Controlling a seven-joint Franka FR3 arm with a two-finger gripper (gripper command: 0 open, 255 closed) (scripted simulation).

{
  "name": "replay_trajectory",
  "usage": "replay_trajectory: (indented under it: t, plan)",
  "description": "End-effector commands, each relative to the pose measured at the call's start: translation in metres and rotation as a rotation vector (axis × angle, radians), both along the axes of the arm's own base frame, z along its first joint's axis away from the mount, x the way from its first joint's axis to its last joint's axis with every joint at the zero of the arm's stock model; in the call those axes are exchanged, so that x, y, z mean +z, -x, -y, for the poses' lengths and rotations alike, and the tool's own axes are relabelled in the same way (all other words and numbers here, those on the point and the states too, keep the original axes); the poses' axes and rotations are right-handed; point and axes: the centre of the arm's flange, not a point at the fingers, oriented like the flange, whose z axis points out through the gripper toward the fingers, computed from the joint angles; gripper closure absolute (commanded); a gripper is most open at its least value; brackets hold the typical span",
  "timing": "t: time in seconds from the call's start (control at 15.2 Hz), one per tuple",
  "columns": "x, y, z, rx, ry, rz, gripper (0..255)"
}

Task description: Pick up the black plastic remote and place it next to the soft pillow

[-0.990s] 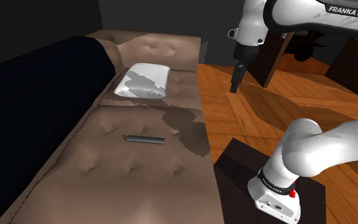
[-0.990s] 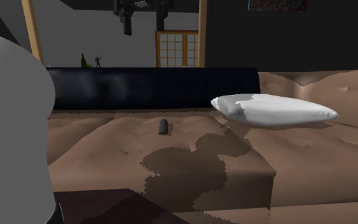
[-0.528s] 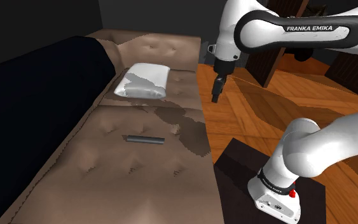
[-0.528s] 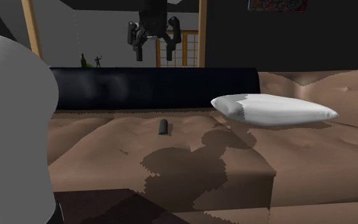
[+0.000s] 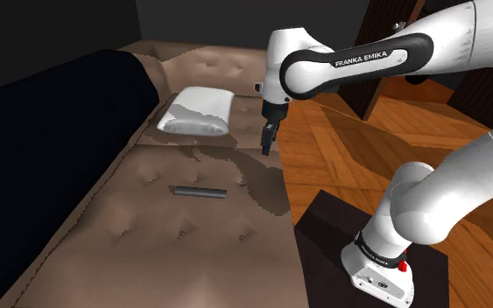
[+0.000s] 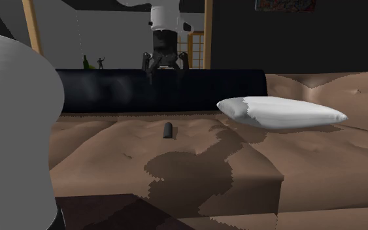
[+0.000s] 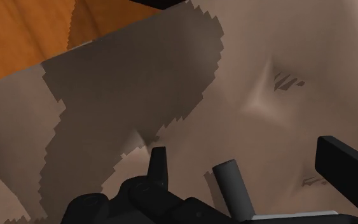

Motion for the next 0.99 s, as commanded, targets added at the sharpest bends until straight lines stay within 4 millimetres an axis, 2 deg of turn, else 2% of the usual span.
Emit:
replay_trajectory:
  t: [0.0,0.92]
  plan:
    - [-0.019,-0.016,-0.006,0.023,-0.005,0.002,0]
    - [-0.143,-0.128,-0.08,0.183,-0.043,0.007,0]
